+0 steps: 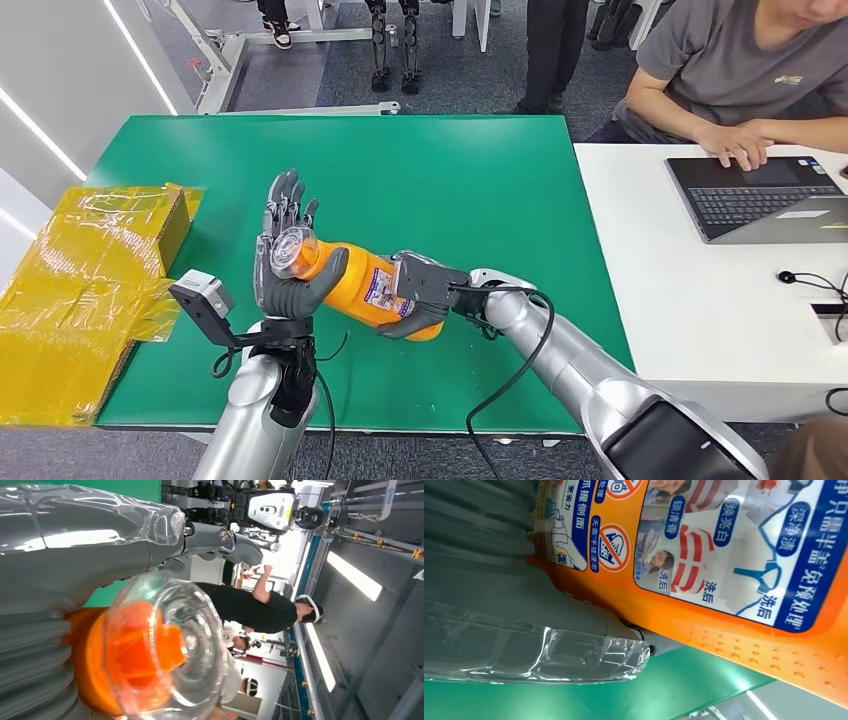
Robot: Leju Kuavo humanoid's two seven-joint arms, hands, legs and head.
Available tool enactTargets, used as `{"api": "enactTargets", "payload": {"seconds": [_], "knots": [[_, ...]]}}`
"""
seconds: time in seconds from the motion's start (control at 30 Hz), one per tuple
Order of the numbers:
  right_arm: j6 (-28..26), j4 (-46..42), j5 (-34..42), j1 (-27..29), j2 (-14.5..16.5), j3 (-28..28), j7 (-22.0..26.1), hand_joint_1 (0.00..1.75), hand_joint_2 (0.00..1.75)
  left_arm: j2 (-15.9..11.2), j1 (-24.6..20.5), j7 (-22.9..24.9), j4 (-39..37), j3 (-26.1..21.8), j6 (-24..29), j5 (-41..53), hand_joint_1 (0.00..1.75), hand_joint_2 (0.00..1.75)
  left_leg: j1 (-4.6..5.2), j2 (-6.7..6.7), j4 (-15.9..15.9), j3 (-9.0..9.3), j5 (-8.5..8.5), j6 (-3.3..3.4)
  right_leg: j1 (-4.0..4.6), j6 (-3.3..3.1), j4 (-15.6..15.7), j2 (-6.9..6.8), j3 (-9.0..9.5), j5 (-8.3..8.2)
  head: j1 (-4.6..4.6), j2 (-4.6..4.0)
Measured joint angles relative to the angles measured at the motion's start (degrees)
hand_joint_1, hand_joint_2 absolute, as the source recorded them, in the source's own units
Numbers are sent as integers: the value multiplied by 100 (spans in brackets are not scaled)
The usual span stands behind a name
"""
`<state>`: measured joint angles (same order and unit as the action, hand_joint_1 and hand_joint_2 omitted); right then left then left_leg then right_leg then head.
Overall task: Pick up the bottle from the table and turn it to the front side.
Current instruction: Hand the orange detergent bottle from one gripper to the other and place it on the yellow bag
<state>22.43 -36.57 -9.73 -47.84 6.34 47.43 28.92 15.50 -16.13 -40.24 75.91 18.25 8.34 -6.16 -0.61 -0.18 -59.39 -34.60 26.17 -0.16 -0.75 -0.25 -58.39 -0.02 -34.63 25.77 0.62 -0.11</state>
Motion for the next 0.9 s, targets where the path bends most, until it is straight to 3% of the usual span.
{"api": "enactTargets", "payload": {"seconds": [0.4,0.5,0.63,0.9], "knots": [[-90,39,15,-127,147,33,-152,175,175,0,25,-2,13,-7,108,-11,0,175,0,-1,0,0,0,0,0,0,-1,-1,0,0,0,0],[-68,75,29,-160,197,33,-207,175,175,0,20,-3,13,-7,181,-27,9,175,0,-1,0,0,0,0,0,0,-1,0,0,0,0,0],[-62,135,53,-184,264,38,-252,175,175,-2,17,-9,20,-7,245,-36,174,175,0,-1,0,0,0,0,0,0,-1,-1,1,0,0,0],[-96,192,30,-183,294,47,-240,175,175,-2,84,-24,129,-6,252,-4,175,175,0,-1,0,0,0,0,0,0,-1,0,0,0,-1,0]]}}
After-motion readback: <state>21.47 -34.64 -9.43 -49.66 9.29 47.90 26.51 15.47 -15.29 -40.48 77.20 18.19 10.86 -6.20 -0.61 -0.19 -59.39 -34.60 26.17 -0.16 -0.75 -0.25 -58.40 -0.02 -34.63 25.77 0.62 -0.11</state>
